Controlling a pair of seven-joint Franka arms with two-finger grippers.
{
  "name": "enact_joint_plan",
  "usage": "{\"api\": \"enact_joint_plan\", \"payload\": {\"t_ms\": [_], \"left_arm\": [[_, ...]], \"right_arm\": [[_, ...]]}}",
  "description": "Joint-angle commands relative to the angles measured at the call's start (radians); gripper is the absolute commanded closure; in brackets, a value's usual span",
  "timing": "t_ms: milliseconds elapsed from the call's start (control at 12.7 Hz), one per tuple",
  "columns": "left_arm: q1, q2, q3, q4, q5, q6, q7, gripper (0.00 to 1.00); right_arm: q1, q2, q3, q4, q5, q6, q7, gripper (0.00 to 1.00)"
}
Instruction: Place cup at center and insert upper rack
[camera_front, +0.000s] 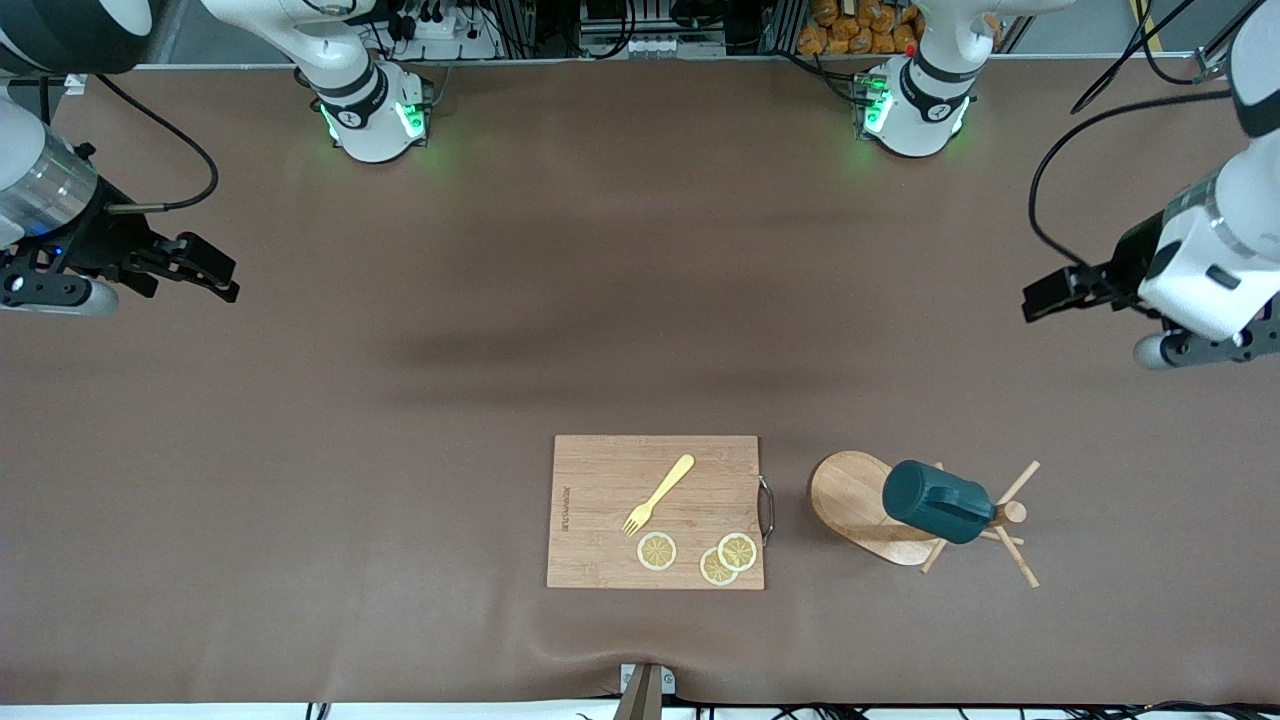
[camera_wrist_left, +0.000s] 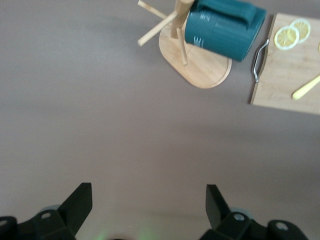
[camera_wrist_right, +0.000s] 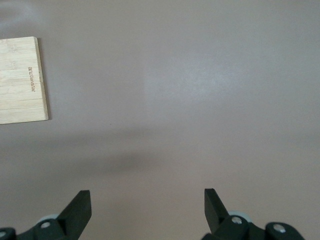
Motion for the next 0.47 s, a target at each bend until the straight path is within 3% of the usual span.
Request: {"api": "enact_joint_plan", "payload": {"t_ms": [0,236,394], "left_arm": [[0.012,-0.131,-0.001,-0.151,0.05,0.039,0.084,0.0],[0.035,-0.245,-0.004,-0.295,0.05,0.111,0.115,0.0],[0.023,-0.262,0.0,-0.309,0.05,0.114,0.098,0.0]], "right_arm": [[-0.001,-0.007,-0.004,-0.004,-0.013,-0.003,0.006,0.0],[-0.004,-0.007,-0.004,-0.004,-0.013,0.0,0.006,0.0],[0.002,-0.008,-0.003,-0.001,-0.013,-0.001,0.006,0.0]]}}
